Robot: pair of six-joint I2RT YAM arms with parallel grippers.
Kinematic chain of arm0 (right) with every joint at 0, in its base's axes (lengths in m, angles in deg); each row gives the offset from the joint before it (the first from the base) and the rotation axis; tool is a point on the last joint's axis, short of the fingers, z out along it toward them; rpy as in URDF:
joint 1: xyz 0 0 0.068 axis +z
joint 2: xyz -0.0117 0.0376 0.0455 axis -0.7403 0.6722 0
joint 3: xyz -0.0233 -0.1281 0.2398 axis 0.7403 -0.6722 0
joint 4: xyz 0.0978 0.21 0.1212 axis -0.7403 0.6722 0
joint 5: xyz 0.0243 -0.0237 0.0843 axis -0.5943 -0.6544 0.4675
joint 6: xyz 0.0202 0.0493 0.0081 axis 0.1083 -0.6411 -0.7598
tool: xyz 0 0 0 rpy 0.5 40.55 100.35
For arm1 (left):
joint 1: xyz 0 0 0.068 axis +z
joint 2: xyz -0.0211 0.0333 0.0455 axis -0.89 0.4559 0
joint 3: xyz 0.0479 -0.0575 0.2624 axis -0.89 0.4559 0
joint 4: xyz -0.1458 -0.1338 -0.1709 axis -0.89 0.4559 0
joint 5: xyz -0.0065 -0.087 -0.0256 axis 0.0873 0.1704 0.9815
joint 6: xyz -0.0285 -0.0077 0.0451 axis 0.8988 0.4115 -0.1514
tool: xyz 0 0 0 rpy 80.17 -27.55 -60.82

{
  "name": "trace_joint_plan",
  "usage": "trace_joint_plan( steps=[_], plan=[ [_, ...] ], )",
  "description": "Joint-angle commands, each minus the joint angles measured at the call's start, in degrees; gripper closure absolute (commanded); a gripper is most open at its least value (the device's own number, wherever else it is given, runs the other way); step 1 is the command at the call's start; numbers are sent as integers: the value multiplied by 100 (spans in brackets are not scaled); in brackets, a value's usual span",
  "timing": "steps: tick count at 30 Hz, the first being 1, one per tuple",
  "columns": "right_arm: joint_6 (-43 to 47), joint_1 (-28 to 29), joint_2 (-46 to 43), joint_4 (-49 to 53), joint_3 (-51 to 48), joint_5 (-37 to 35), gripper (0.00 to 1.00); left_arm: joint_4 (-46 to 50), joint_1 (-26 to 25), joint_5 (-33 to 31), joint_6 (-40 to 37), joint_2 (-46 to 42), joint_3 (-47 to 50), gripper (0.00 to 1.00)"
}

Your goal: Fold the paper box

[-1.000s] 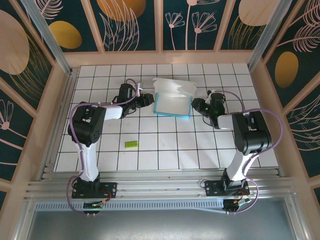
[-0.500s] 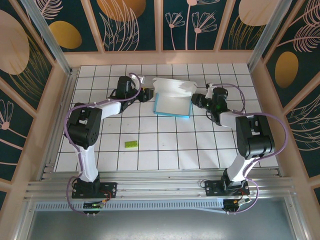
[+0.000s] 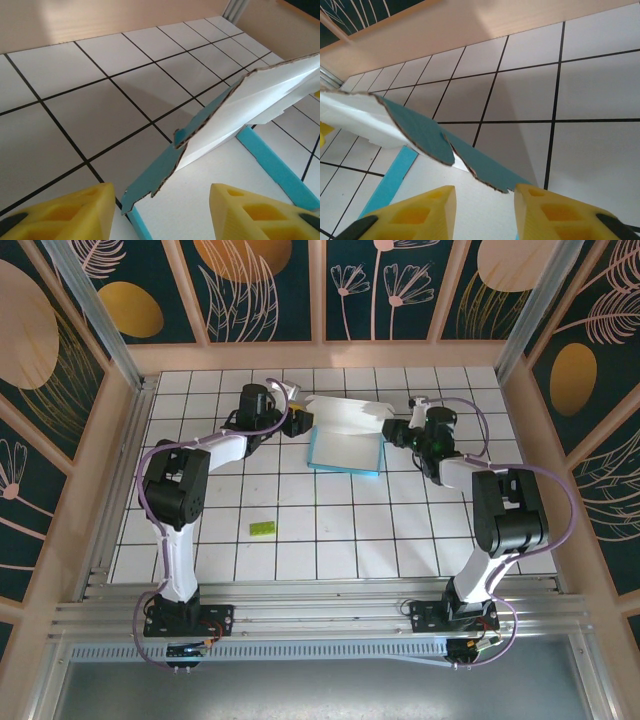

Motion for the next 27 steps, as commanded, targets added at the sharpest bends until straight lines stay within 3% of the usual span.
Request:
trace_joint_plan(
  steps=[1, 9, 27],
  plan=[
    [74, 83, 160, -200, 175, 111, 66, -271, 28, 295, 213, 137, -113, 50],
    [-32, 232, 307, -217, 222, 53, 71, -490, -23, 422, 610, 242, -95, 66],
    [-363, 402, 463, -236, 262, -259, 74, -958, -252, 323, 1863, 249, 233, 67]
  ],
)
